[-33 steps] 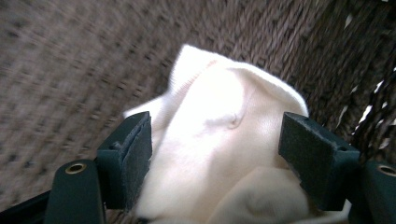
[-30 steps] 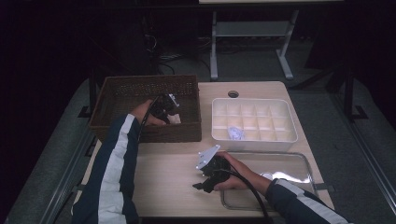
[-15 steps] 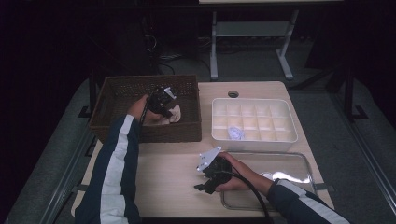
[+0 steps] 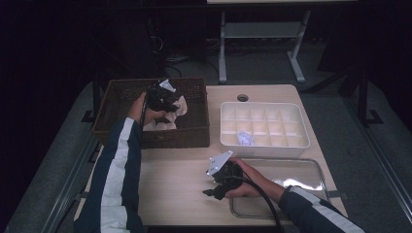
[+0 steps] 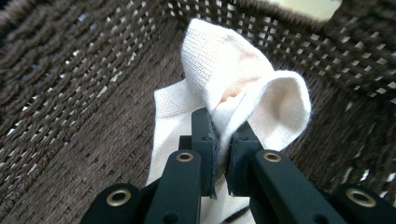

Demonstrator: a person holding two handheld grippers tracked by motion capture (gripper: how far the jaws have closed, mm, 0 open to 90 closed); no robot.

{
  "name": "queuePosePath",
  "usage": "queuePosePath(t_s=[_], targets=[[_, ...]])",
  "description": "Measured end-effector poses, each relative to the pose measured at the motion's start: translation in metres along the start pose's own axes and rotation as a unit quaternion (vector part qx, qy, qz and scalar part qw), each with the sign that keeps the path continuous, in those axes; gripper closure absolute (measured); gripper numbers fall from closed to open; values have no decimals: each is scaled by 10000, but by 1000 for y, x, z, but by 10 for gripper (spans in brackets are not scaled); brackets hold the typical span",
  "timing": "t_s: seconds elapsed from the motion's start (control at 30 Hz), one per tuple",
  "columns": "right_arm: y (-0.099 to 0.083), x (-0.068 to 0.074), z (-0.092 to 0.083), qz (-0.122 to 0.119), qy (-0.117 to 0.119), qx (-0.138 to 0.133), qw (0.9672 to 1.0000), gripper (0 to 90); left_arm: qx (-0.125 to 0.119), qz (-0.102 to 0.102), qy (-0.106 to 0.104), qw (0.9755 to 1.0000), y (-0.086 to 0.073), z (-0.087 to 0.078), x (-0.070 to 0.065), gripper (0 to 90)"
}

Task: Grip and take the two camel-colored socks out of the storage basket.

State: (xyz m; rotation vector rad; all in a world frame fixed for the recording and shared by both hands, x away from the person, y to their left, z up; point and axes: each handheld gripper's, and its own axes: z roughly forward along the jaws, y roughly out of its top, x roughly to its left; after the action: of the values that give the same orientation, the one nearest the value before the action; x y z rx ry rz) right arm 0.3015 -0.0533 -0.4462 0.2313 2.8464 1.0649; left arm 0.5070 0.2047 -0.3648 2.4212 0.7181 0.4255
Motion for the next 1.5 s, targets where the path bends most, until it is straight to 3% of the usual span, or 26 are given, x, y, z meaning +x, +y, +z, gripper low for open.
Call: queuePosePath(t_s=[0.2,0.3,0.43,0.6,0.63,0.7,0.77,0.87,0.93,1.0,1.03,1.13,1.23,1.4,1.5], targets=[[0,-2,-2,-36,-58,-74,9999,297,-391,-4,104,9992,3,-30,-6,837],[-1,-2,-5,26,-107,-100,9999,297,-827,99,109,9965,5,-54,-17,838],[-2,-4,-12,70,-185,-161,9997,296,-1270,258,41,9916,2,-85,-40,838],[-5,-9,-18,74,-334,-222,9992,296,-1566,559,-19,9861,-16,-117,-78,838],[-4,-7,-20,264,-331,-204,9989,296,-1641,562,-78,9848,-21,-121,-86,838],[-5,-8,-21,155,-378,-226,9989,296,-1662,632,-94,9840,-26,-125,-94,838],[-3,-7,-24,214,-426,-235,9986,296,-1785,638,-218,9816,-45,-130,-116,838],[-2,-5,-25,212,-454,-281,9983,296,-1697,733,-327,9822,-63,-126,-135,837],[-2,-5,-24,116,-480,-249,9985,296,-1629,707,-609,9822,-80,-114,-152,837],[-1,-3,-24,192,-458,-256,9984,296,-1588,707,-641,9827,-84,-110,-156,836],[-1,-3,-23,134,-458,-238,9986,296,-1464,702,-763,9838,-92,-100,-163,836],[0,-2,-21,116,-447,-190,9988,296,-1134,761,-856,9869,-103,-81,-174,833],[-1,-2,-18,-38,-426,-161,9990,295,-998,696,-1104,9864,-112,-63,-182,831],[-2,-1,-15,-22,-356,-104,9993,292,-653,730,-1387,9855,-121,-38,-197,828],[-2,-1,-15,-116,-345,-102,9993,292,-460,840,-1415,9853,-123,-28,-203,826]])
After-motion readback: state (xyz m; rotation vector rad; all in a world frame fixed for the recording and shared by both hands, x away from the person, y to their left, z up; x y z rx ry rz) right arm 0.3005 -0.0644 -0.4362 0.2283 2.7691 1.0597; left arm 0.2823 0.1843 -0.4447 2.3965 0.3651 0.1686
